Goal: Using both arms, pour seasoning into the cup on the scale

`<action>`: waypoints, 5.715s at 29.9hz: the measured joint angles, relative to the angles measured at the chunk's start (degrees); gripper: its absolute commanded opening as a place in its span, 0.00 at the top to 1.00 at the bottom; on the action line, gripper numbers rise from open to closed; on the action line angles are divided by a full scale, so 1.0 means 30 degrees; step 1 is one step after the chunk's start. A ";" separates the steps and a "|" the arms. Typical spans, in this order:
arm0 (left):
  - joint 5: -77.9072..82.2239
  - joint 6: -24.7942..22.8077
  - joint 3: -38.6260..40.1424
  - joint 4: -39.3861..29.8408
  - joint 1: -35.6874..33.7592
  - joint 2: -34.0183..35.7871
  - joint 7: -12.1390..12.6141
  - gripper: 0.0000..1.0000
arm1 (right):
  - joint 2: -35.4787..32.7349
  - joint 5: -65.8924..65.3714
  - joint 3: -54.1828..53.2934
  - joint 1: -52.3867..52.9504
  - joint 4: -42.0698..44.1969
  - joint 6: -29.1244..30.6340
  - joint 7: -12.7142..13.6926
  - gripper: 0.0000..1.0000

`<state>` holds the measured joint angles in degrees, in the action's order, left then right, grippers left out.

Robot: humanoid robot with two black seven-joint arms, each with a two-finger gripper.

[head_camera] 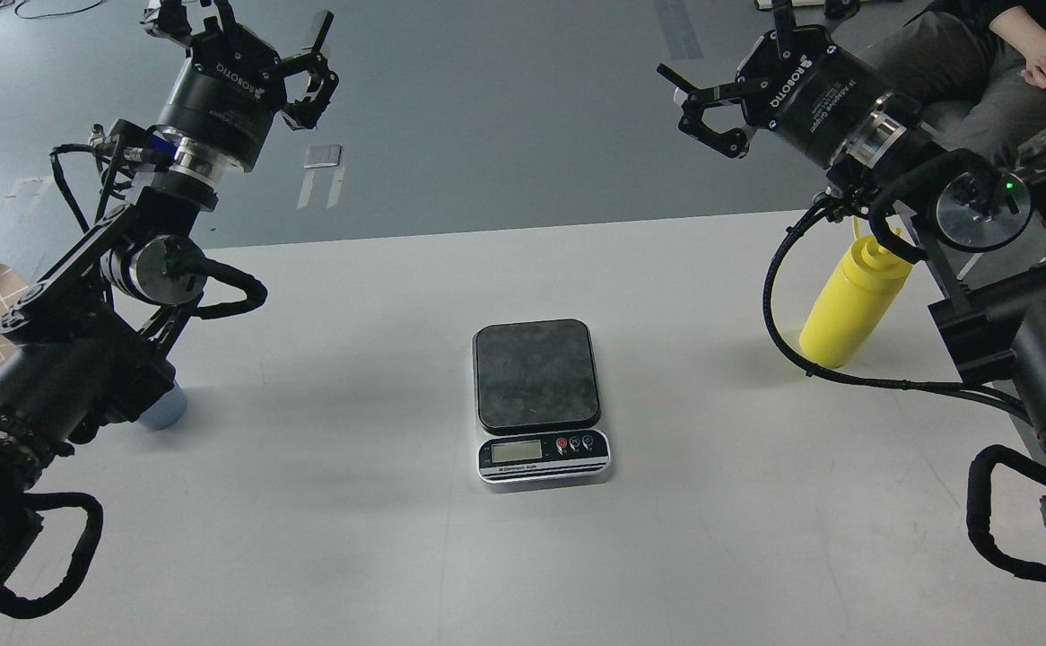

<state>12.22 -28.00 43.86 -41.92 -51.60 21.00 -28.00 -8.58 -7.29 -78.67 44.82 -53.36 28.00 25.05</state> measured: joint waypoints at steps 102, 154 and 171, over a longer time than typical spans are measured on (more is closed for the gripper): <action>2.9379 1.1120 -0.4269 -0.2660 0.8770 1.2491 0.0005 0.15 | 0.0250 0.0004 -0.0144 -0.0205 -0.0261 0.0000 -0.0002 0.00; 2.7578 0.8379 -0.4480 -0.1580 0.4777 1.1268 0.0002 1.00 | 0.0247 -0.0008 -0.0155 -0.0205 -0.0234 0.0000 0.0001 0.00; 2.8063 0.0876 -0.4774 -0.6308 -0.1890 0.7020 0.0001 1.00 | 0.0114 -0.0028 -0.0350 -0.0144 -0.0221 0.0000 0.0003 0.00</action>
<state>96.40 -25.37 29.53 -60.84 -57.27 42.06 -28.00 -8.23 -7.38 -79.72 44.39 -54.02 28.00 25.06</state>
